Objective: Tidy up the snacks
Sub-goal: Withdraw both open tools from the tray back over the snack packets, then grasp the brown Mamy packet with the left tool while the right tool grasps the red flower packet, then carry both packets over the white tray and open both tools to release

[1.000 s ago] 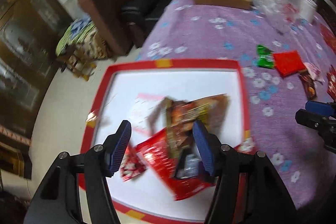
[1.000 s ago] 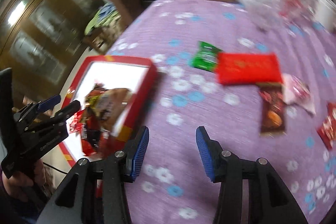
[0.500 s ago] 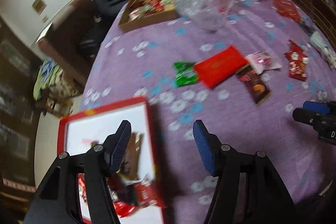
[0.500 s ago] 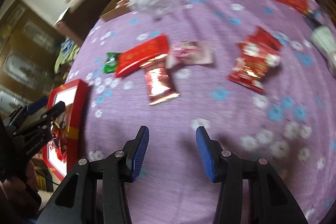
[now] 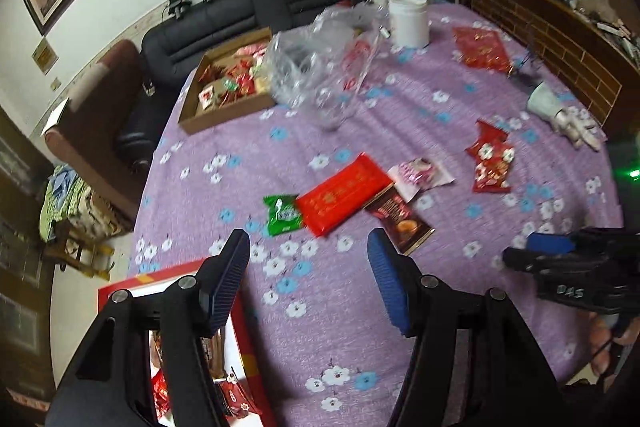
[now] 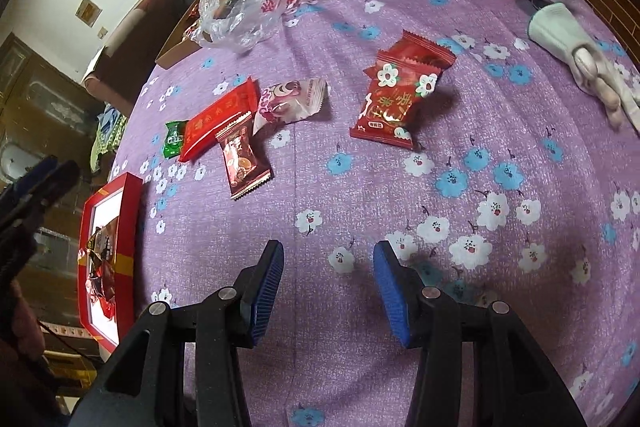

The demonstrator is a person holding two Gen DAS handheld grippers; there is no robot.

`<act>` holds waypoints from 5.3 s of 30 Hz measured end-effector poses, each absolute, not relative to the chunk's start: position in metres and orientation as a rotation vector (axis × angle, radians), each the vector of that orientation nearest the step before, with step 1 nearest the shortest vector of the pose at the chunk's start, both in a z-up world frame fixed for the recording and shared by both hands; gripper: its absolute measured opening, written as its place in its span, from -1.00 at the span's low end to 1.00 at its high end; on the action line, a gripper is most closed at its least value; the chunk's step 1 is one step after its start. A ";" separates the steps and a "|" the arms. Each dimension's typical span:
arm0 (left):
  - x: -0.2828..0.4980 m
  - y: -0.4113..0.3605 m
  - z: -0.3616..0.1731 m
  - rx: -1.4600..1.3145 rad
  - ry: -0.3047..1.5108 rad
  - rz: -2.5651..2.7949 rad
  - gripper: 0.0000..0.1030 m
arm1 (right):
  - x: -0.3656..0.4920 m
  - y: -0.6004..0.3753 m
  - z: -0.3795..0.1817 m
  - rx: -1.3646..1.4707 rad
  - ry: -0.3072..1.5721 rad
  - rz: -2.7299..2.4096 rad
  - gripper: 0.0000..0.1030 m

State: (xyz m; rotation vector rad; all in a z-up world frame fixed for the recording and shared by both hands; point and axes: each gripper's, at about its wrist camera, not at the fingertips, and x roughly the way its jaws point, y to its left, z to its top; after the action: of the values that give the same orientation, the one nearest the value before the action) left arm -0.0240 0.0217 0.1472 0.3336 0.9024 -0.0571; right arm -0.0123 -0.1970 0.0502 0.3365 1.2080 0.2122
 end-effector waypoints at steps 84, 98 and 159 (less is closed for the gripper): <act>0.082 -0.016 0.011 0.082 1.206 -0.122 -0.21 | 0.026 -0.276 0.013 0.561 1.203 0.122 -0.71; 0.028 0.023 0.016 0.045 1.295 -0.140 -0.23 | 0.017 -0.264 0.016 0.505 1.202 0.113 -0.66; -0.068 0.271 0.056 -0.185 1.195 0.275 -0.21 | 0.048 0.143 0.061 0.164 1.322 0.846 -0.77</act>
State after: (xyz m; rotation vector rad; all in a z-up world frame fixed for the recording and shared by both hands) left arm -0.0682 0.2710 0.0559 -0.1853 1.1952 0.2747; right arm 0.0483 0.1428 0.0608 0.1639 1.3219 0.8459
